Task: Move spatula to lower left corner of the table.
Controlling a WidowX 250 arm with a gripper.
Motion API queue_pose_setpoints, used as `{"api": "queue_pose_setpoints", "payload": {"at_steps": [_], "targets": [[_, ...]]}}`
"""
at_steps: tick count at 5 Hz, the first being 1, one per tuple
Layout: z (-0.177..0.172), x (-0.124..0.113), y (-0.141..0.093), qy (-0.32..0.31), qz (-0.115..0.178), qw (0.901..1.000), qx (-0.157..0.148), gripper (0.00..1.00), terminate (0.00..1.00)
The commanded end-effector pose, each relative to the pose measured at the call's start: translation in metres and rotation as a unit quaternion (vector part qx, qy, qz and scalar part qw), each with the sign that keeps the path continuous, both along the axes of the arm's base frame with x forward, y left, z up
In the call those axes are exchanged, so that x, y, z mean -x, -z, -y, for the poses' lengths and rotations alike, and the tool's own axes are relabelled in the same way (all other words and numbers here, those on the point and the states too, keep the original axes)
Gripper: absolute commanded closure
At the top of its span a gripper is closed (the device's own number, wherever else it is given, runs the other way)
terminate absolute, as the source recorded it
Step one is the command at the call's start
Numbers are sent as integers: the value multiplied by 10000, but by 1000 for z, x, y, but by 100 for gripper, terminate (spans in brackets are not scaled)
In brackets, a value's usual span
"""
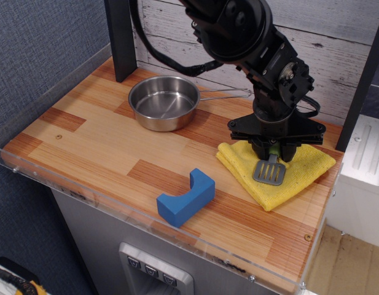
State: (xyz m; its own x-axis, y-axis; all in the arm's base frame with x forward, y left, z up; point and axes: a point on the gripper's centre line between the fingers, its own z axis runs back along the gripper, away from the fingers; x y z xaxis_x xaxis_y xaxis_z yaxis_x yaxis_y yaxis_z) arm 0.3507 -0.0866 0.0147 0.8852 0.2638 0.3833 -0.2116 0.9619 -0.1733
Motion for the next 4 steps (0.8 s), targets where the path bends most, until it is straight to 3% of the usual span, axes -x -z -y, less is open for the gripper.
{"api": "queue_pose_setpoints", "payload": {"at_steps": [1,4], "targets": [[16,-3,-51,541,722,9959,24,100,0],[20,0,-79,738,1031,9919,43,100,0]]}}
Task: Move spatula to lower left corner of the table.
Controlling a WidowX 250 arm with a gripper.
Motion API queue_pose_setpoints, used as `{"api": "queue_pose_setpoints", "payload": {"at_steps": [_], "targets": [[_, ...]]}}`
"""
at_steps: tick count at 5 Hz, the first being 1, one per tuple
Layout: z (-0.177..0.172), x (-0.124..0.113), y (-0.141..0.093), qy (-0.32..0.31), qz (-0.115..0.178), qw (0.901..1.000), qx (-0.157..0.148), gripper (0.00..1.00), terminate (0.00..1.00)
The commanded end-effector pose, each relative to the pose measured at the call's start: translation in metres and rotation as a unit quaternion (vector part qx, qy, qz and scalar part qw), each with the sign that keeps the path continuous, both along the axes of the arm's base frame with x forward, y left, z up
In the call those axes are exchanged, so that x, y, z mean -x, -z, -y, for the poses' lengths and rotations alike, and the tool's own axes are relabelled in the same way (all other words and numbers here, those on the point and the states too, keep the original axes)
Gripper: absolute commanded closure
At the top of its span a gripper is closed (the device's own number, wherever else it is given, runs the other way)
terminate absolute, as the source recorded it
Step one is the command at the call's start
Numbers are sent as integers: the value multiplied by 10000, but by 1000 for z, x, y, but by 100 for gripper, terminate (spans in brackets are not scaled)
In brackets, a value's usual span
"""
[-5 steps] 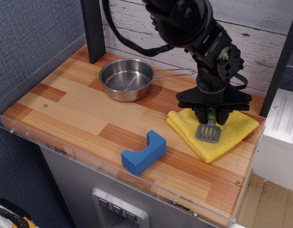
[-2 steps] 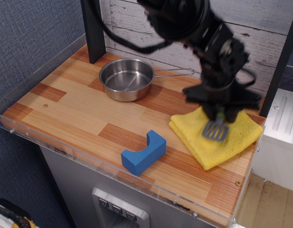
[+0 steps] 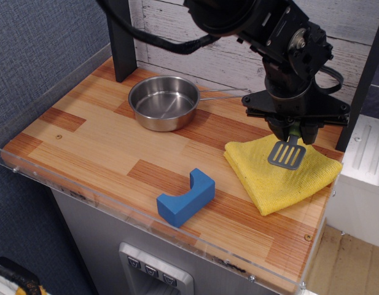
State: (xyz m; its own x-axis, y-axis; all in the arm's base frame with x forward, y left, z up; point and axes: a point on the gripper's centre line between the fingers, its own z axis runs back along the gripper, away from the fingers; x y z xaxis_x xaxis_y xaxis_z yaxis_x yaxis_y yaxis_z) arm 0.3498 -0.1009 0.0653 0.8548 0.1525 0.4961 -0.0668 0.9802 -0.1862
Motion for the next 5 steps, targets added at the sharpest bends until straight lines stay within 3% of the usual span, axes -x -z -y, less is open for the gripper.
{"api": "queue_pose_setpoints", "payload": {"at_steps": [1,3,5], "targets": [[1,-1,-52,41,652,9978,113,100,0],[-57,21,-93,-858,993,9908,332,100,0],[-117,46,-100,-1643,989,9813,168,100,0]]}}
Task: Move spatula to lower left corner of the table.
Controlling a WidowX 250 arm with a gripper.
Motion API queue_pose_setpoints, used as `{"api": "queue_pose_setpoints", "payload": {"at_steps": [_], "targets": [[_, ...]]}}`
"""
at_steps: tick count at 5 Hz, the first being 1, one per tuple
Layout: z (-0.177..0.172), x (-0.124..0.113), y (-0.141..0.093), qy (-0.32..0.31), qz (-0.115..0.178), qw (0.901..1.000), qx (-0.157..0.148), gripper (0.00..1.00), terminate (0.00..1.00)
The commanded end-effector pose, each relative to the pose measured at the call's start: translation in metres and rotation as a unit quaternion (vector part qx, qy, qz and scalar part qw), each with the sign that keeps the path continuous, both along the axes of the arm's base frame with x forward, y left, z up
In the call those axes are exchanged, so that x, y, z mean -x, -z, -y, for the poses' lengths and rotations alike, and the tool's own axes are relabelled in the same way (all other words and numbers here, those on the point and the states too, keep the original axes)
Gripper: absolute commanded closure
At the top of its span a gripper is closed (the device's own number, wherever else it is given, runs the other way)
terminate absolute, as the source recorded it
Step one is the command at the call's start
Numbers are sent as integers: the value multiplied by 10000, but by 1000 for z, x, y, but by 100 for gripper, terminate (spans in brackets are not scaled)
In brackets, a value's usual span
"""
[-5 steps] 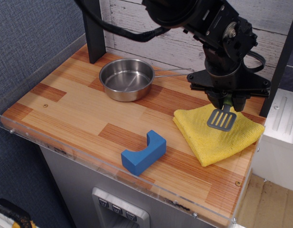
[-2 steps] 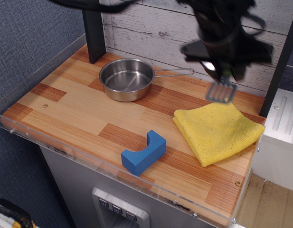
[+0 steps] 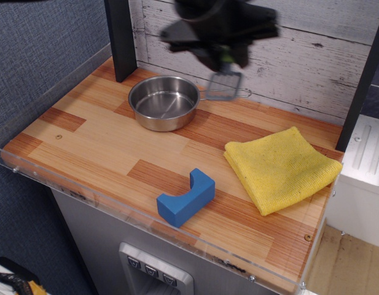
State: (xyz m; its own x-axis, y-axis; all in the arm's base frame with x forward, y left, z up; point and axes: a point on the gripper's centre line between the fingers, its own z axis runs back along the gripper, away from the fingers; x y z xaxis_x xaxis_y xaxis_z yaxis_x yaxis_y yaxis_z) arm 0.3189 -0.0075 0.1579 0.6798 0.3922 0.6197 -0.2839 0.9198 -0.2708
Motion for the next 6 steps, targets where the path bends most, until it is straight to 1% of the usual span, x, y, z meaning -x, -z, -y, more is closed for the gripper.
{"api": "queue_pose_setpoints", "payload": {"at_steps": [1,2,3,5,6], "targets": [[-48,32,4,-678,-170,9975,-143,100,0],[-74,53,18,-1152,-389,9924,-165,100,0],[-94,69,37,-1488,-701,9862,-170,100,0],[-123,82,64,-1826,-1087,9768,-277,100,0],[-142,84,76,-1963,-1226,9720,-410,100,0]]}}
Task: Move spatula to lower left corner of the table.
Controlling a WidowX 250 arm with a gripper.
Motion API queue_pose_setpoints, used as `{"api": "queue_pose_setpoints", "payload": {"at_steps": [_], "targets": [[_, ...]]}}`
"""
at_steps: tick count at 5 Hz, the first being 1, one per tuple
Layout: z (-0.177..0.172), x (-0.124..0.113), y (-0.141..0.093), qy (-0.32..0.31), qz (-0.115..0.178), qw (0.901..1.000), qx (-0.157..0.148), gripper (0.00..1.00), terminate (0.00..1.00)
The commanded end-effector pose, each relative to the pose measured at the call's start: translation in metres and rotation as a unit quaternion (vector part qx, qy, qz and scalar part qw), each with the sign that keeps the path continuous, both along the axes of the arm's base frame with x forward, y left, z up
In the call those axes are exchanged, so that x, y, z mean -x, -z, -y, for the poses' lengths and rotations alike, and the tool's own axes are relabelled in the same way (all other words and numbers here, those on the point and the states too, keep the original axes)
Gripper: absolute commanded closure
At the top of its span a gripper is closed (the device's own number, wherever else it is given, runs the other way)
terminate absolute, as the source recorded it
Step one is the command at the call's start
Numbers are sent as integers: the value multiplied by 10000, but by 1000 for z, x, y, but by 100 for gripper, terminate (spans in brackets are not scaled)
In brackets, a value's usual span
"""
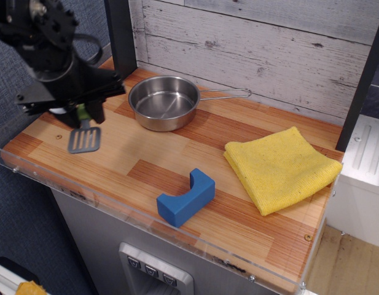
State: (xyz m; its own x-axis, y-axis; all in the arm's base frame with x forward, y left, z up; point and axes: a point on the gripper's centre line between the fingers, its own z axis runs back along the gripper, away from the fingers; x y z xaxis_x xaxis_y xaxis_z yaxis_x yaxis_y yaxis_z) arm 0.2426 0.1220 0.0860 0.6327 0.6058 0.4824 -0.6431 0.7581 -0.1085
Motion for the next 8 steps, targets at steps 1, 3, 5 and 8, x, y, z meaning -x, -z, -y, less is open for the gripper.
{"api": "queue_pose_setpoints", "payload": {"at_steps": [1,3,5,8], "targets": [[-19,8,14,-147,-219,9995,-185,100,0],[-13,6,48,81,-716,9974,-37,100,0],[-11,5,52,71,-742,9972,-74,100,0],[-11,7,45,11,-765,9970,-138,0,0]]}}
